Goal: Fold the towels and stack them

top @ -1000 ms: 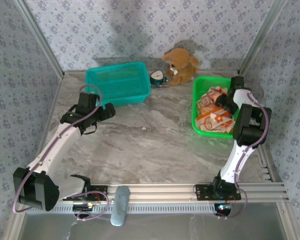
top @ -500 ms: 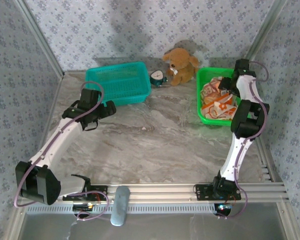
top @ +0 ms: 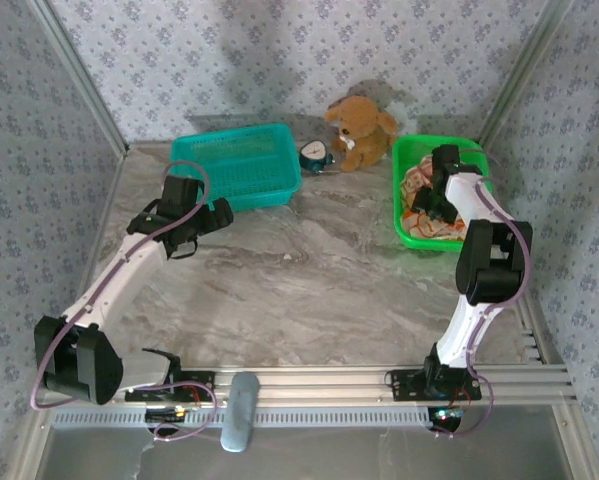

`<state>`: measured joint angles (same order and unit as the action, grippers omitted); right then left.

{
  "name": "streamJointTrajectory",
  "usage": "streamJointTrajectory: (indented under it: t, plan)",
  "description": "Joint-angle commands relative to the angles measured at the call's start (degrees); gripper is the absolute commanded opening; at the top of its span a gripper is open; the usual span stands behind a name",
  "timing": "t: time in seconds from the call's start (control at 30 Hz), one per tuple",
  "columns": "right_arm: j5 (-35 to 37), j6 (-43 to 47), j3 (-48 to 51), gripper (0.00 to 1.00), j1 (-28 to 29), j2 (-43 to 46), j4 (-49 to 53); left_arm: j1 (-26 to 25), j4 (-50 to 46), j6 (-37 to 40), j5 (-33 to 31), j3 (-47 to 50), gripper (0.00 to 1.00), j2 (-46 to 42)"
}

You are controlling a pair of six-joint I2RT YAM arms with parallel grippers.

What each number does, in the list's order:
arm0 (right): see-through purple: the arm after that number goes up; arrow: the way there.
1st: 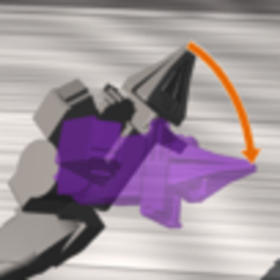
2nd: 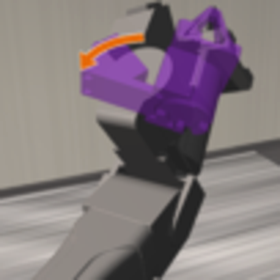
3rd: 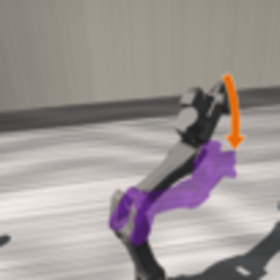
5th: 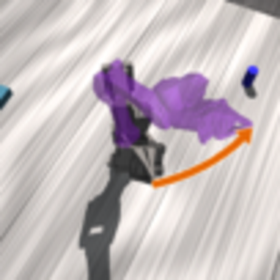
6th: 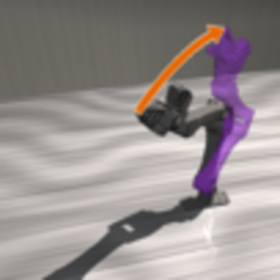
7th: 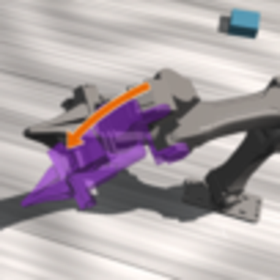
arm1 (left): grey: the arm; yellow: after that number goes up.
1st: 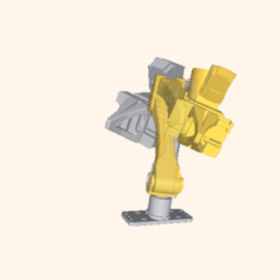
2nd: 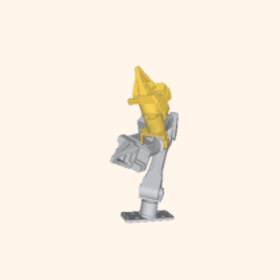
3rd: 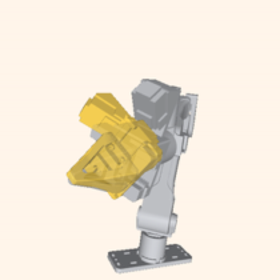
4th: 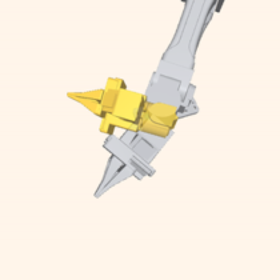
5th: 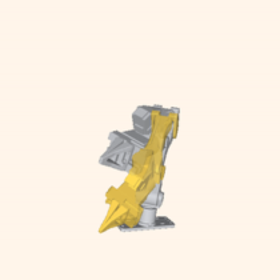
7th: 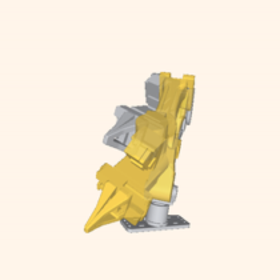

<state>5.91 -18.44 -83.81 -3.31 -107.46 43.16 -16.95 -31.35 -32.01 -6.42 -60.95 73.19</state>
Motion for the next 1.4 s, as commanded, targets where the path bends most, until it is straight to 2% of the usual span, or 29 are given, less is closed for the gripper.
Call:
streamJointTrajectory:
  t: [0.0, 0.13, 0.17, 0.47, 0.7, 0.87, 1.07, 1.23, 1.37]
  plan:
    - [1.28, -1.56, 1.26, 0.45, -0.43, -0.06, -1.18, -0.28, -0.88, 1.39, 0.30, -0.67, 1.00, -0.74]
    - [3.91, -0.92, 0.29, 0.03, 0.26, 3.03, -1.05, -0.27, -1.53, 2.04, -0.29, -0.58, 1.00, -2.13]
    - [4.89, -0.69, -0.28, 0.00, 0.47, 3.99, -1.05, -0.26, -1.55, 2.05, -0.31, -0.45, 1.00, -2.54]
    - [15.02, 4.06, -10.41, 0.00, 4.88, 16.93, 0.51, -0.27, -1.29, 1.12, 0.06, 1.12, 1.00, -6.35]
    - [15.33, 9.35, -22.70, 0.00, 11.17, 23.22, -2.17, -0.25, -2.03, 1.51, -0.10, 0.47, 1.00, -9.32]
    - [12.63, 13.05, -33.18, 0.00, 20.11, 23.25, -5.32, -0.27, -3.05, 1.68, -0.04, 0.45, 1.00, -11.40]
    - [12.67, 16.41, -38.62, 0.00, 33.45, 22.65, -8.48, -0.21, -5.14, 2.19, -1.14, 1.03, 1.00, -15.17]
    - [11.30, 11.35, -37.39, 0.00, 41.93, 22.57, -8.44, -0.19, -6.73, 2.99, -3.22, 1.88, 1.00, -19.21]
    - [10.24, 3.62, -29.77, 0.00, 47.91, 24.43, -10.79, -0.10, -8.49, 3.53, -4.91, 2.32, 1.00, -22.09]
